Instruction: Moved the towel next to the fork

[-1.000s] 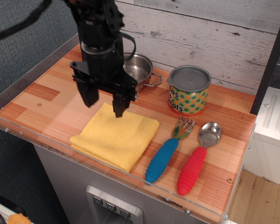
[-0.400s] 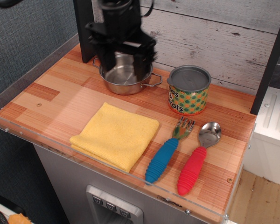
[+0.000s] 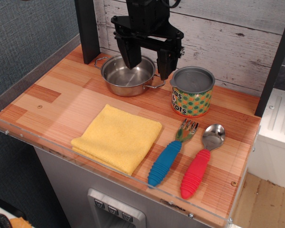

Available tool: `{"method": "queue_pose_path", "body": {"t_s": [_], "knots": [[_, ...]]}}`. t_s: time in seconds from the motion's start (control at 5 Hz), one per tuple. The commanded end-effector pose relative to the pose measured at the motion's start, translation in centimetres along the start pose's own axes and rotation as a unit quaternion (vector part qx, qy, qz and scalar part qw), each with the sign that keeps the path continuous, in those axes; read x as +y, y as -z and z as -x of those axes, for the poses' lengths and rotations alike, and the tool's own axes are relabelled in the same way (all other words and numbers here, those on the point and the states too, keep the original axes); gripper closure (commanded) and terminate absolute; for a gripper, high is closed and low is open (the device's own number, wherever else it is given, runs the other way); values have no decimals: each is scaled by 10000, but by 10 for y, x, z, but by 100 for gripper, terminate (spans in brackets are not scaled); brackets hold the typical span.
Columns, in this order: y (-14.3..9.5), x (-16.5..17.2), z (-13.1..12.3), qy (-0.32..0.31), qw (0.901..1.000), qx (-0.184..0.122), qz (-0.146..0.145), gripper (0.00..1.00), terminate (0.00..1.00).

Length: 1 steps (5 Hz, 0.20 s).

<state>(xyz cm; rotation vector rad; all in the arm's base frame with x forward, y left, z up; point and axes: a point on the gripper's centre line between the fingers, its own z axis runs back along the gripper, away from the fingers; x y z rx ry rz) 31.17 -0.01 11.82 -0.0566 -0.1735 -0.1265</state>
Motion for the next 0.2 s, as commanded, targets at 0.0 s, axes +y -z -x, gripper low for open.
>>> {"method": "queue_pose_path", "body": {"t_s": [0.0], "knots": [[-14, -1, -5, 71, 9998, -210, -22, 0, 100]]}}
